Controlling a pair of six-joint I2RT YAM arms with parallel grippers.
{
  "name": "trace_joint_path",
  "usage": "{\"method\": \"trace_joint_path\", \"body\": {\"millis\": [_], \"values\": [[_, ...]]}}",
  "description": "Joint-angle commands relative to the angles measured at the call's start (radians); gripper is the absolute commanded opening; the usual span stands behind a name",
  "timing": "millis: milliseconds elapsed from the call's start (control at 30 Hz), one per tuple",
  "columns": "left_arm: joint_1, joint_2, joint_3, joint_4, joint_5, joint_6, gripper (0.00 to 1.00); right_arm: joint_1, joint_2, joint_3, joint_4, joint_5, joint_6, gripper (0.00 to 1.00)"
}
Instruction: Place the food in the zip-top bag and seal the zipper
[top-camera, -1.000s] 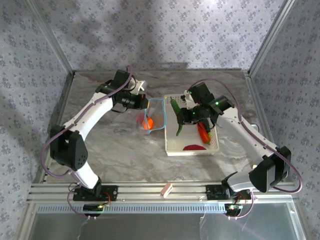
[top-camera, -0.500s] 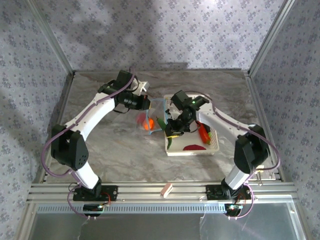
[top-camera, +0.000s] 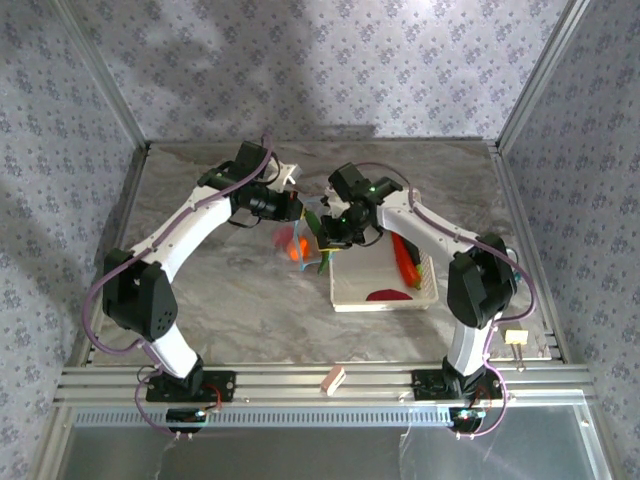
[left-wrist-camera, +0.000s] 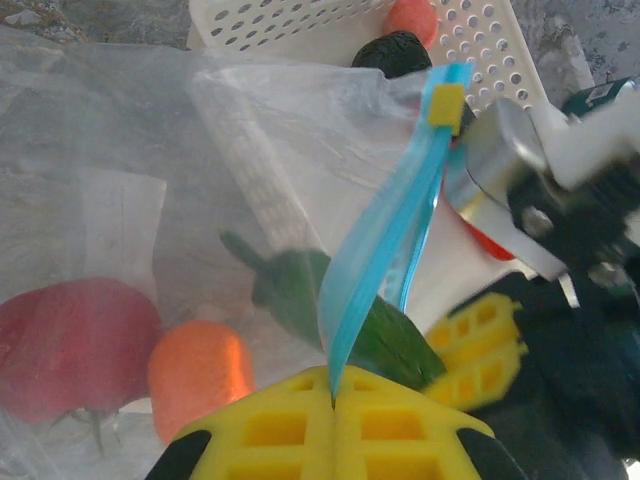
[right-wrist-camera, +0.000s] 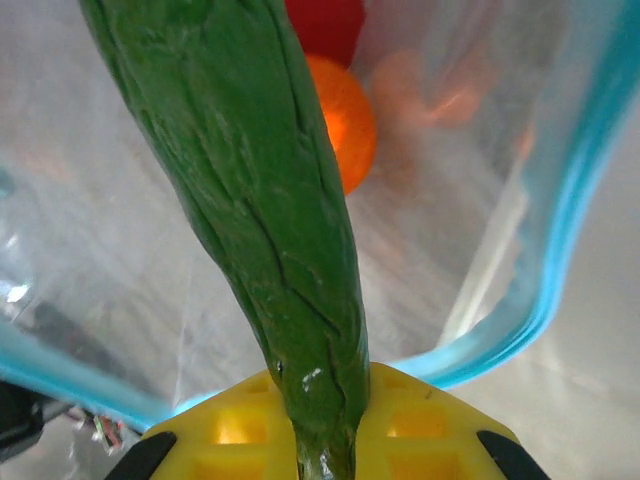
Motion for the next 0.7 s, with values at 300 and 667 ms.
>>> {"method": "trace_joint_path", "body": {"millis": [300,667], "values": [[-0.008,-0.026,0.013,0.007,0.078,0.003,0.00,0.013,0.068,0.068,0.171,0.191,0.121,0.09],[-0.006,-0.026,0.036,-0.002,0.091,0.002,0.00,0.036,0.133,0.140,0.175,0.199,0.129,0.30]]}}
